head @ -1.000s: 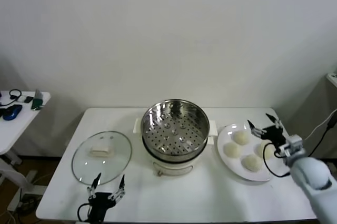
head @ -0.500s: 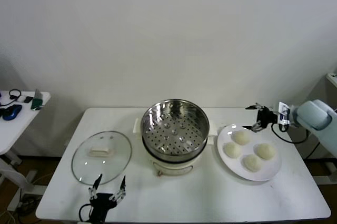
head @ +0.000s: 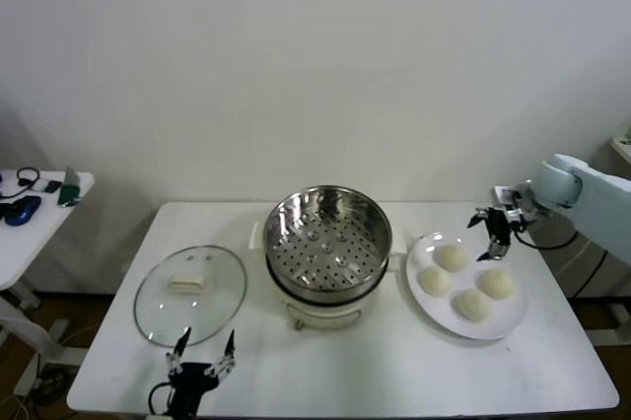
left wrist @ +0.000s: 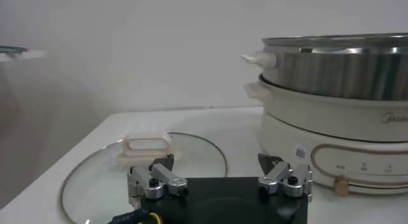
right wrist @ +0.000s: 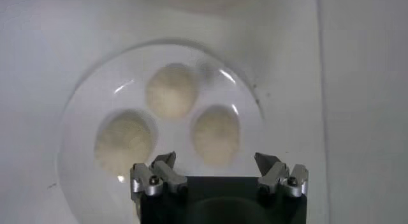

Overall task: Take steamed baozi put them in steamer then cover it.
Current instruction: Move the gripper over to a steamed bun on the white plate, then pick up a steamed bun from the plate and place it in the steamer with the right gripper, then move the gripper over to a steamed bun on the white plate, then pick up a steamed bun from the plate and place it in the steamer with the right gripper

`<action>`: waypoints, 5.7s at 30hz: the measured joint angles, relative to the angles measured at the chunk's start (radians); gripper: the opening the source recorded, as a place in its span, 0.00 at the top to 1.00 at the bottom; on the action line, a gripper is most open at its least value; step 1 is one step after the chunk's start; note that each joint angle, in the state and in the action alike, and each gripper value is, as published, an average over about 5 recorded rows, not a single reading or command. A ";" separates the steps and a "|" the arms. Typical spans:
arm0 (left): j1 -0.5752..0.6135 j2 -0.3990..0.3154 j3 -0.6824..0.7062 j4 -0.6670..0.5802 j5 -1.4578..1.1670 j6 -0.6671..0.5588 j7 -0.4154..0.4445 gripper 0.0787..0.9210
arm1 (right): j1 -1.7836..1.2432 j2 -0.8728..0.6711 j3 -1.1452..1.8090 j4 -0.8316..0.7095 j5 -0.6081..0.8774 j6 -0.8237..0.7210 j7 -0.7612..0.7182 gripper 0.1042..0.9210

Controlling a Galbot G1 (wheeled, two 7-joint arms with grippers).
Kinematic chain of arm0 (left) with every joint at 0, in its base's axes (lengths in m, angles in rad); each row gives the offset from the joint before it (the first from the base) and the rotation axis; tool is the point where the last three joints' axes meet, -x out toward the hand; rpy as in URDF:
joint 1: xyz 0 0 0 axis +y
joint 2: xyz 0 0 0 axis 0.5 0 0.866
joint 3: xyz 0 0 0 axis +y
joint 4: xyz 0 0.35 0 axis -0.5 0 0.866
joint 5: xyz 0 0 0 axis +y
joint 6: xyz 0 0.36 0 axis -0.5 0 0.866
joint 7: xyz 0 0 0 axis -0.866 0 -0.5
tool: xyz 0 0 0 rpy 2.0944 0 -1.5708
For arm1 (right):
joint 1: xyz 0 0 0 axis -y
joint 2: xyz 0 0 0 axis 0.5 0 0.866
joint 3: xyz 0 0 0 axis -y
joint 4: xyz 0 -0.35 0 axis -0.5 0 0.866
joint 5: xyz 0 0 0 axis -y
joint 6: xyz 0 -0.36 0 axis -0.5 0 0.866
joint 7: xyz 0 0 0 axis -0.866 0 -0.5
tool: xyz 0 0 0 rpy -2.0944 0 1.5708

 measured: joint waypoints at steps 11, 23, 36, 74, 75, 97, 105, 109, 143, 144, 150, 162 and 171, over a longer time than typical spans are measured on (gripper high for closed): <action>-0.002 -0.002 -0.013 0.013 -0.003 0.000 0.000 0.12 | -0.094 0.135 0.054 -0.173 -0.048 0.017 -0.006 0.12; 0.002 0.000 -0.014 0.014 -0.003 -0.002 0.000 0.12 | -0.172 0.231 0.135 -0.325 -0.090 0.045 0.006 0.13; 0.005 0.002 -0.011 0.002 0.000 -0.005 -0.002 0.12 | -0.151 0.241 0.118 -0.340 -0.067 0.057 -0.017 0.28; 0.016 0.009 -0.026 -0.039 0.014 -0.004 -0.002 0.12 | 0.476 0.485 -0.308 0.238 -0.020 0.414 -0.039 0.30; 0.016 0.009 -0.027 -0.039 0.014 -0.004 -0.002 0.12 | 0.461 0.503 -0.306 0.223 -0.039 0.427 -0.033 0.30; 0.022 0.004 -0.026 -0.034 0.011 -0.013 -0.005 0.12 | 0.181 0.734 -0.209 -0.201 -0.331 0.625 0.069 0.22; 0.033 0.002 -0.024 -0.051 0.016 -0.011 -0.003 0.12 | 0.259 0.706 -0.256 -0.182 -0.193 0.618 0.023 0.12; 0.036 0.002 -0.023 -0.058 0.019 -0.011 -0.002 0.12 | 0.356 0.646 -0.330 -0.123 -0.024 0.569 -0.029 0.12; 0.051 -0.010 -0.032 -0.076 0.029 -0.020 0.000 0.12 | 0.254 0.097 -0.503 0.261 0.292 -0.159 0.223 0.12; 0.051 -0.011 -0.033 -0.076 0.029 -0.021 0.000 0.12 | 0.231 0.101 -0.485 0.248 0.285 -0.162 0.227 0.12; 0.052 -0.012 -0.036 -0.073 0.031 -0.021 -0.001 0.12 | 0.115 0.127 -0.392 0.180 0.253 -0.182 0.241 0.12; 0.057 -0.015 -0.034 -0.082 0.032 -0.020 -0.004 0.12 | 0.027 0.144 -0.310 0.127 0.224 -0.199 0.246 0.25; 0.060 -0.015 -0.036 -0.093 0.029 -0.017 -0.007 0.12 | 0.099 0.129 -0.337 0.148 0.248 -0.188 0.224 0.29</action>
